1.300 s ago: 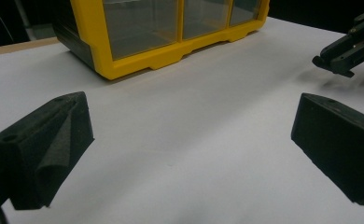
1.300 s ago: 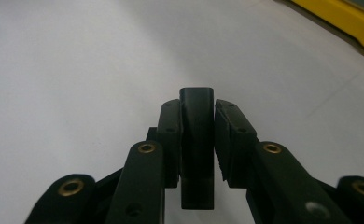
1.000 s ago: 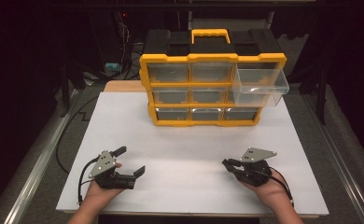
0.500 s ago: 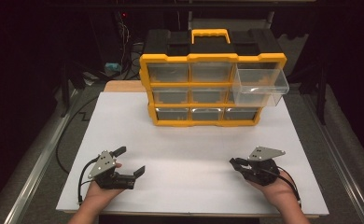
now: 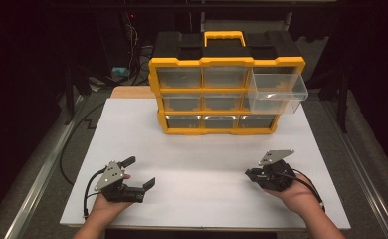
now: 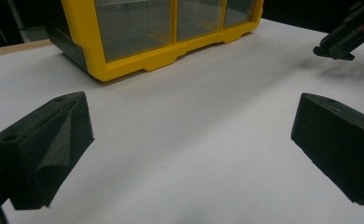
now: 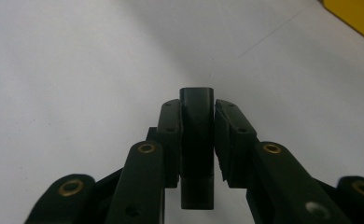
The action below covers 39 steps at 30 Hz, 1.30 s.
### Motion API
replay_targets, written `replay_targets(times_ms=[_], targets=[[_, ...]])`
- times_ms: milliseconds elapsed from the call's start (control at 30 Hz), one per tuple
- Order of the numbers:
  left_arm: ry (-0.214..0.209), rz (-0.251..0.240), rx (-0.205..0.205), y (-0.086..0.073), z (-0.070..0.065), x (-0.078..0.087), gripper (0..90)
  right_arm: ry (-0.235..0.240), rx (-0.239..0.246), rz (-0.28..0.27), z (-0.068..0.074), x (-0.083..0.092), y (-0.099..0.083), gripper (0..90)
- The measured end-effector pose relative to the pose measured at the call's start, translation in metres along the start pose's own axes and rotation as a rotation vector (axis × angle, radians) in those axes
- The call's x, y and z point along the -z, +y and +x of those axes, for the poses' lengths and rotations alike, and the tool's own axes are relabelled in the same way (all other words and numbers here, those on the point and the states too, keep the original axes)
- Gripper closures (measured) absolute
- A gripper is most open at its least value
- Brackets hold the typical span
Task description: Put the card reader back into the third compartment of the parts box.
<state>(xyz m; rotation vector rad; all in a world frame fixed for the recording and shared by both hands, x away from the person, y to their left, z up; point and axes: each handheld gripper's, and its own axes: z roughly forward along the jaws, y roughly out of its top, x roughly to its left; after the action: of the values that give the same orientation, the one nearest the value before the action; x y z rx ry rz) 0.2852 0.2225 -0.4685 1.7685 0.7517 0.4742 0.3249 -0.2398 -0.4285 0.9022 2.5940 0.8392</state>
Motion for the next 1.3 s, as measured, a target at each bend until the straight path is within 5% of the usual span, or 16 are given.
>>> replay_targets(times_ms=[800, 1300], targets=[[-0.011, -0.014, -0.025, 0.0, -0.003, -0.001, 0.1, 0.069, 0.055, 0.158, -0.008, -0.001, 0.009, 74.5], [-0.015, -0.014, -0.033, 0.0, -0.004, -0.001, 0.1, 0.104, 0.088, 0.186, -0.011, 0.013, 0.02, 74.5]])
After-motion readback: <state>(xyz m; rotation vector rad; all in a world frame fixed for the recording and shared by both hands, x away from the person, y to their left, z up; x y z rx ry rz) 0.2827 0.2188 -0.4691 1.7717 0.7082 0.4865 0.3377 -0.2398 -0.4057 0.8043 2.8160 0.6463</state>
